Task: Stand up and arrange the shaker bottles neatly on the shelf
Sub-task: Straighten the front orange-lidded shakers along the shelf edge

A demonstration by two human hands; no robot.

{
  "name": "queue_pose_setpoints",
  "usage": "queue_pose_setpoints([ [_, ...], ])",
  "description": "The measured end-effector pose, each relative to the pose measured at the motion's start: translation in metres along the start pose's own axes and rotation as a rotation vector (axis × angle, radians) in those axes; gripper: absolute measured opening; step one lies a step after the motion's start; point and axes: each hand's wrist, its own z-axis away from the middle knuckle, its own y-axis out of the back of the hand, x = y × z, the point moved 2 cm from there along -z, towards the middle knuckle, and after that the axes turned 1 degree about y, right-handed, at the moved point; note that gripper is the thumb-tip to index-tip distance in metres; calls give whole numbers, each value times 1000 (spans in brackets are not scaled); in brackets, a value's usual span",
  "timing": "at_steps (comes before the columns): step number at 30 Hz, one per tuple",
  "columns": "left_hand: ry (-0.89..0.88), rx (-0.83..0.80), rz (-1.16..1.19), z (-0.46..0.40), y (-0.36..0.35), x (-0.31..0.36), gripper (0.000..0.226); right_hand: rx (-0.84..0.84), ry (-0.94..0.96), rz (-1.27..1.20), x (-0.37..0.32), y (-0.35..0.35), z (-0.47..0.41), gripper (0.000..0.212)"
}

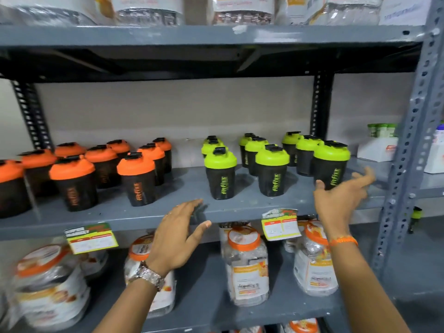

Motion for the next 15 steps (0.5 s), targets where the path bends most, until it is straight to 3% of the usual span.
queue_pose_setpoints([
  [2,12,145,147,8,23,-15,45,61,109,-163,-25,-1,43,89],
  [4,34,325,200,16,50,-38,30,11,180,-306,-53,-12,87,80],
  [6,102,523,231,24,80,-71,19,-174,205,-404,-82,-39,130,73],
  [9,287,795,289,34,119,-124,16,-647,164,-379,-123,-99,186,74],
  [10,353,821,277,35,129,-143,21,-808,160,-317,-134,-121,202,79],
  [12,478,721,188,31,142,-177,43,-1007,134,-234,-149,-159,224,94],
  [15,618,405,121,17,155,-222,81,-1072,26,-215,-161,-202,234,104],
])
